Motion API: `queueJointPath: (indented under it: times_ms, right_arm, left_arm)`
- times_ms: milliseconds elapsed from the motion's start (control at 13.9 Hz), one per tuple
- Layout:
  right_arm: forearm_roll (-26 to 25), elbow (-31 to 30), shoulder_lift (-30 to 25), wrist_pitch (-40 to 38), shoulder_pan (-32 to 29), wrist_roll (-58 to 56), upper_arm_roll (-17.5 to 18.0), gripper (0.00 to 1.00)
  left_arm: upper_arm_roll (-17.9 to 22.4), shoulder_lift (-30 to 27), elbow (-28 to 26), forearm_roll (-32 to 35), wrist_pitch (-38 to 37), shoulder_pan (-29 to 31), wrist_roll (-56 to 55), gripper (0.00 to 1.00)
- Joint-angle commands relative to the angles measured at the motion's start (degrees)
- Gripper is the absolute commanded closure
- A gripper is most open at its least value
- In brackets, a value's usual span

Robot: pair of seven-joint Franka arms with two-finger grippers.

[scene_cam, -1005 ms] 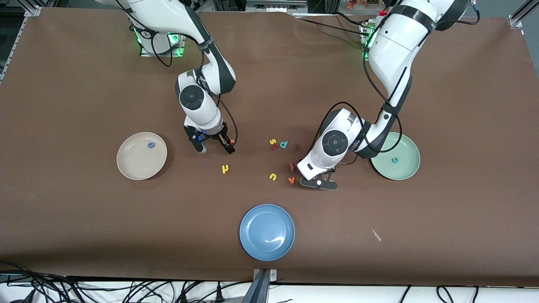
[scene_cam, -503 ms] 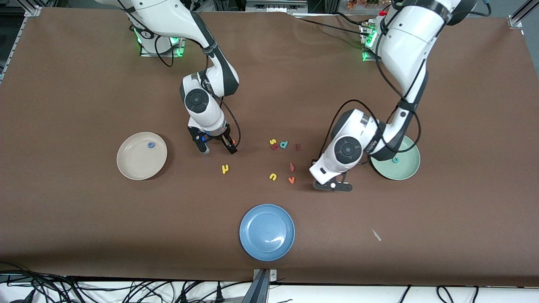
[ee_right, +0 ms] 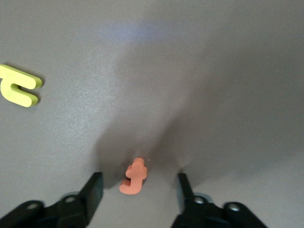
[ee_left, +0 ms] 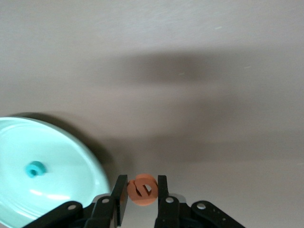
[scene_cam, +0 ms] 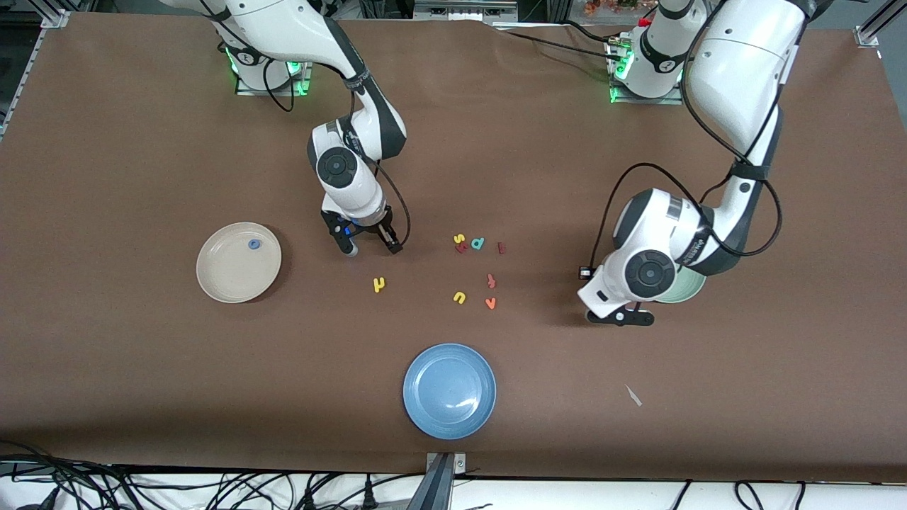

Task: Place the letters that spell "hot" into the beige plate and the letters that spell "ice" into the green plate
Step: 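Release the orange e on the green plate while the right gripper grasps the f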

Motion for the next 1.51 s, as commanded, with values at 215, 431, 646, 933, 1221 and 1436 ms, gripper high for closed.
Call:
queueJointPath:
  times_ms: [215, 431, 646, 933, 1221, 1436]
  right_arm:
    - [0.91, 0.95, 1.98, 1.91, 1.55, -1.25, -0.18, 0.67]
    - [1.09, 0.95, 2.60, 2.00, 1.56, -2.22, -0.18, 0.74]
    - [1.09, 0.95, 2.86, 2.87, 1.55, -2.65, -0.18, 0.76]
    - [1.09, 0.95, 3.13, 3.75, 1.55, -2.66, -0.18, 0.80]
    - [1.09, 0.95, 3.13, 3.75, 1.47, -3.09, -0.18, 0.89]
    - [1.09, 1.56, 2.43, 2.36, 0.94, -5.45, -0.36, 0.96]
  left_arm:
    - [-0.59, -6.61, -11.95, 1.95, 3.77, 8.62, 9.13, 1.00]
    - [-0.42, -9.17, -20.39, 2.04, 9.83, 8.89, 8.61, 1.00]
    - [-0.59, -9.35, -22.17, 1.95, 13.98, 10.13, 8.34, 0.17]
    - [-1.21, -11.54, -19.89, 1.78, 11.88, 8.46, 8.17, 0.00]
    - [-3.93, -11.02, -12.87, 0.98, 8.53, 2.06, 3.18, 0.00]
    - [-4.02, -7.43, -8.65, 0.90, 8.62, -2.95, -6.13, 0.00]
